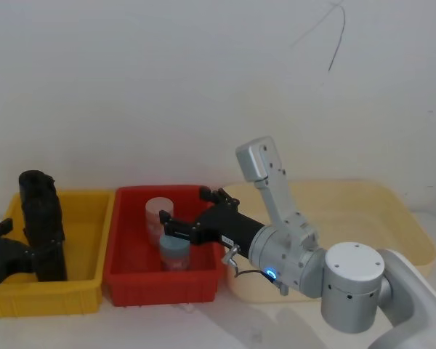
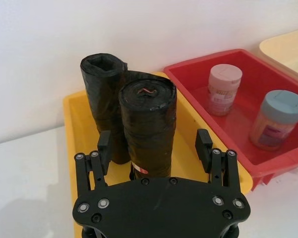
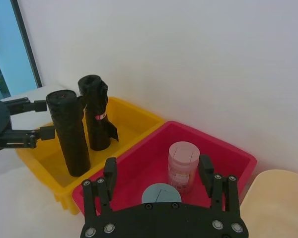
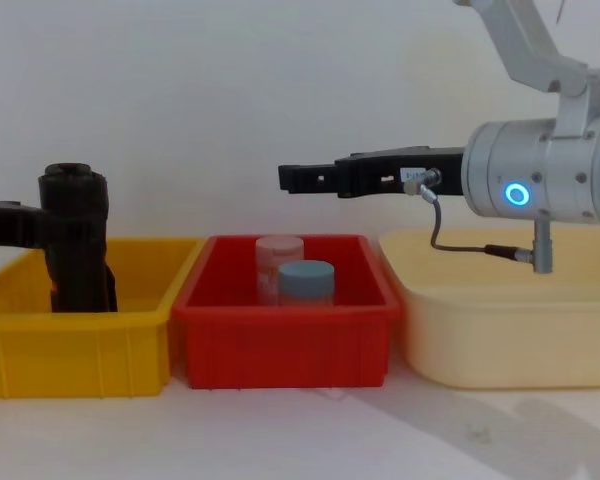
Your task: Pick up the garbage bag with the one hand and transfer it to the other hand.
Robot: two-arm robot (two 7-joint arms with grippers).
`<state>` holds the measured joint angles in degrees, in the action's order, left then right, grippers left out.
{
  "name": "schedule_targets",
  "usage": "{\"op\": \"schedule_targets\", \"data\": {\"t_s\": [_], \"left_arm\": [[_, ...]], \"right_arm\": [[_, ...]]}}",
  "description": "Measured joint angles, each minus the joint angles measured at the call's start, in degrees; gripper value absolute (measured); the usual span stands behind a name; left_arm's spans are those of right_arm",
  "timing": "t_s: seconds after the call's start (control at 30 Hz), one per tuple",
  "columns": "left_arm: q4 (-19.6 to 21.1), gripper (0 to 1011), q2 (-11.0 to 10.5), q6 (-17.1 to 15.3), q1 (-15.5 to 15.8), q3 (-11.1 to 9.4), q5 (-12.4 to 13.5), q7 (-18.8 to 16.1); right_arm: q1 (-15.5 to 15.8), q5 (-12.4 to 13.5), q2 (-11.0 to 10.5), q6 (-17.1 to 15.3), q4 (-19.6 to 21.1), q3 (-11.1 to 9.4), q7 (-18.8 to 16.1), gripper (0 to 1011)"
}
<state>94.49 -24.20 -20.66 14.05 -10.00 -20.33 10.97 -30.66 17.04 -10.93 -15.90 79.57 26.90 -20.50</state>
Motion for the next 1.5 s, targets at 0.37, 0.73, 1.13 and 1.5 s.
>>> {"op": "schedule_targets", "data": {"t_s": [0.37, 0.73, 1.13, 1.5], "left_arm": [[-3.07, 1001, 1.59, 0.81, 1.67, -0.38, 0.88, -0.37], [-8.42, 1001, 3.07, 3.92, 4.88, -1.19, 1.42, 1.67], [-12.80, 947, 4.40, 6.92, 7.81, -1.80, 2.02, 3.46], [-14.40, 629, 4.87, 8.00, 8.89, -1.99, 2.23, 4.07]], "right_arm": [[0.20, 0.67, -0.17, 0.61, -0.27, -0.46, 0.57, 1001], [0.38, 0.95, -0.10, 1.39, -0.82, -0.80, 0.99, 1001], [0.35, 1.29, -0.15, 1.63, -1.13, -0.92, 0.96, 1002], [-0.25, 1.36, -0.37, 1.02, -1.21, -0.48, 0.78, 1001]]}}
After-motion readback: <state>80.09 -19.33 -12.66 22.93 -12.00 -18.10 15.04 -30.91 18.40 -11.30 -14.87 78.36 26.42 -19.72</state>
